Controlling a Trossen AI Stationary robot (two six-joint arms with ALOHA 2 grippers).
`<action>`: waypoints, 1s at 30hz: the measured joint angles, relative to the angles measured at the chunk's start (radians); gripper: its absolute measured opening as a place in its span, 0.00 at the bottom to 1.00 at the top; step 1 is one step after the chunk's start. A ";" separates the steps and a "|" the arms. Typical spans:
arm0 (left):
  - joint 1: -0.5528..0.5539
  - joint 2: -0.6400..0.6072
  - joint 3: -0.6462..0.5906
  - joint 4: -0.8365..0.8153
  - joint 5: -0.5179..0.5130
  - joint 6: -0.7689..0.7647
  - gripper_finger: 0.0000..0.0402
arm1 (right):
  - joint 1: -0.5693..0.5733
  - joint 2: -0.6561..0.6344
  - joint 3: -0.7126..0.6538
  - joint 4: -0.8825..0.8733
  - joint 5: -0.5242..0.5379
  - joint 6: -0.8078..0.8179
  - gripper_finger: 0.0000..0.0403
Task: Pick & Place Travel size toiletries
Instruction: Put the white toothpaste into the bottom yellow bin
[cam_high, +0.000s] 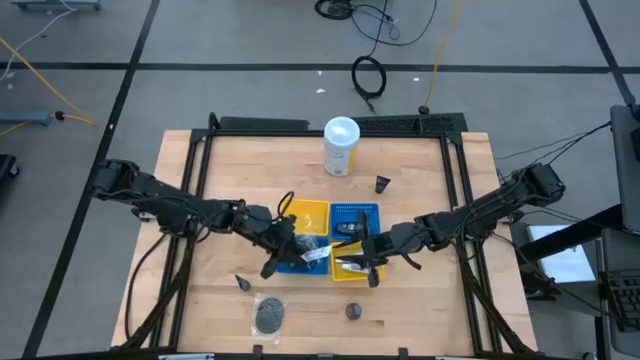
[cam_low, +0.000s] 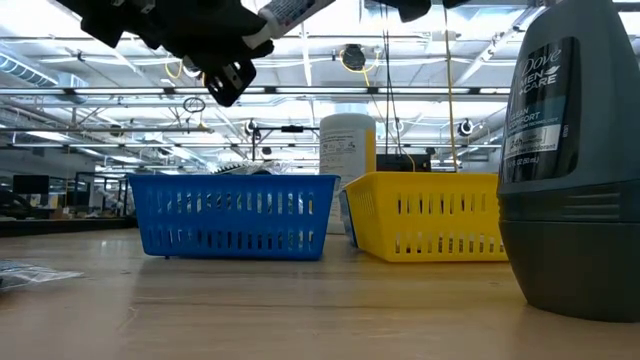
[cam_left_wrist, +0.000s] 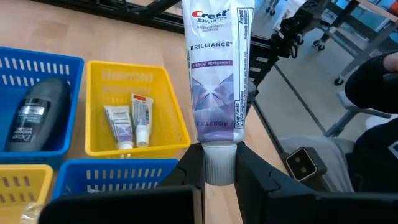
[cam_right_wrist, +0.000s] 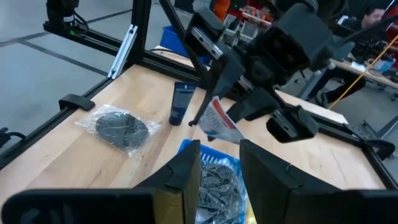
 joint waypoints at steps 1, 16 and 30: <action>0.000 0.000 0.000 0.006 0.000 0.001 0.09 | 0.000 0.000 0.000 0.007 0.000 -0.004 0.26; -0.001 0.020 -0.001 0.046 0.027 0.005 0.09 | 0.000 0.000 0.000 0.096 0.002 -0.076 0.26; 0.005 0.064 -0.001 0.107 0.051 0.005 0.09 | -0.002 0.074 0.000 0.136 -0.023 -0.076 0.26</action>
